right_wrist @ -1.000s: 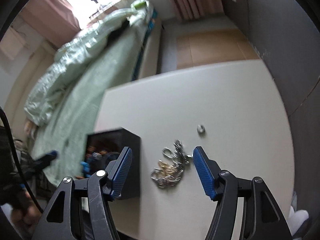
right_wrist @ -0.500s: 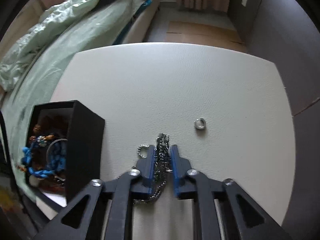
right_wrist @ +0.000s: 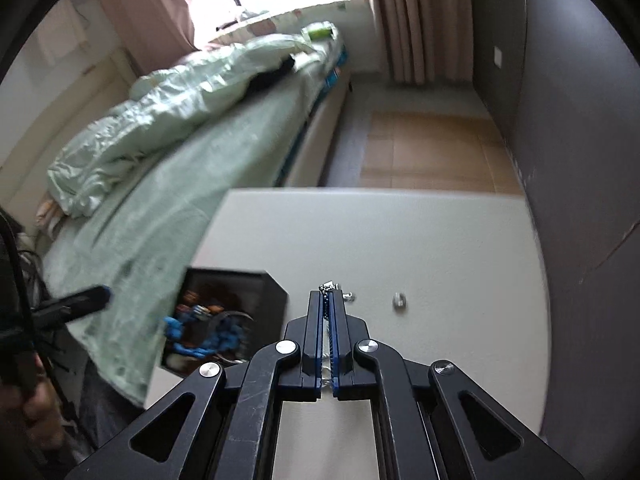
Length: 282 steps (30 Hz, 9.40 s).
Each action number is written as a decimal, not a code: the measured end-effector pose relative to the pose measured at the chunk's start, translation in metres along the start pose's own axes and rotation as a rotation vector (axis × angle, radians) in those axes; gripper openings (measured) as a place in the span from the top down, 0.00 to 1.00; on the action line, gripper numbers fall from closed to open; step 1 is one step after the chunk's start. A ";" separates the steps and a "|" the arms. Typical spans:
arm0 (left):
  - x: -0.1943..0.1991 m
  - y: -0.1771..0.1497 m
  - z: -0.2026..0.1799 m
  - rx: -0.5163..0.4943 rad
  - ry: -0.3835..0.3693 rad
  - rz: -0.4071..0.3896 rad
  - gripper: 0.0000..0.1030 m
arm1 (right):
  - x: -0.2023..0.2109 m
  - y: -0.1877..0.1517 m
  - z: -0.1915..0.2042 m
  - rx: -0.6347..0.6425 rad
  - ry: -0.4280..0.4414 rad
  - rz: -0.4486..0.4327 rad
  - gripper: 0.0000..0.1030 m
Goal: Organize jewelry
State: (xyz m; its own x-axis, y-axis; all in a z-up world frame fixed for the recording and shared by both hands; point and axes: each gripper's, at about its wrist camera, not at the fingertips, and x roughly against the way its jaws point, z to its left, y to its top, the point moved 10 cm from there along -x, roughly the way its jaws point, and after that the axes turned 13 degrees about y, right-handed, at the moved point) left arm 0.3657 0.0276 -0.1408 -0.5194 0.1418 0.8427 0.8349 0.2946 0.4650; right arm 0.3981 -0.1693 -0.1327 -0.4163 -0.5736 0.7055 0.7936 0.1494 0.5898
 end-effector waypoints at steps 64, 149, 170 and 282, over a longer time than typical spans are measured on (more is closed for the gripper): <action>0.029 0.014 0.076 0.132 0.007 -0.032 0.37 | -0.032 0.015 0.124 0.118 0.129 0.000 0.97; -0.110 -0.013 -0.140 -0.457 0.208 0.178 0.87 | 0.030 -0.104 -0.121 -0.413 -0.002 -0.107 0.42; -0.019 -0.011 -0.074 -0.350 0.172 0.059 0.28 | 0.034 -0.097 -0.039 -0.355 0.050 -0.104 0.32; 0.249 -0.200 -0.025 -0.297 0.154 -0.494 0.00 | 0.218 -0.206 0.125 -0.054 -0.081 -0.343 0.00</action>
State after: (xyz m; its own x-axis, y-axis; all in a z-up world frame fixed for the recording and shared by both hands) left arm 0.0742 -0.0198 -0.0166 -0.8452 -0.0899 0.5269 0.5282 0.0110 0.8491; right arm 0.0884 -0.2244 -0.0510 -0.6947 -0.5167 0.5005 0.6230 -0.0844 0.7776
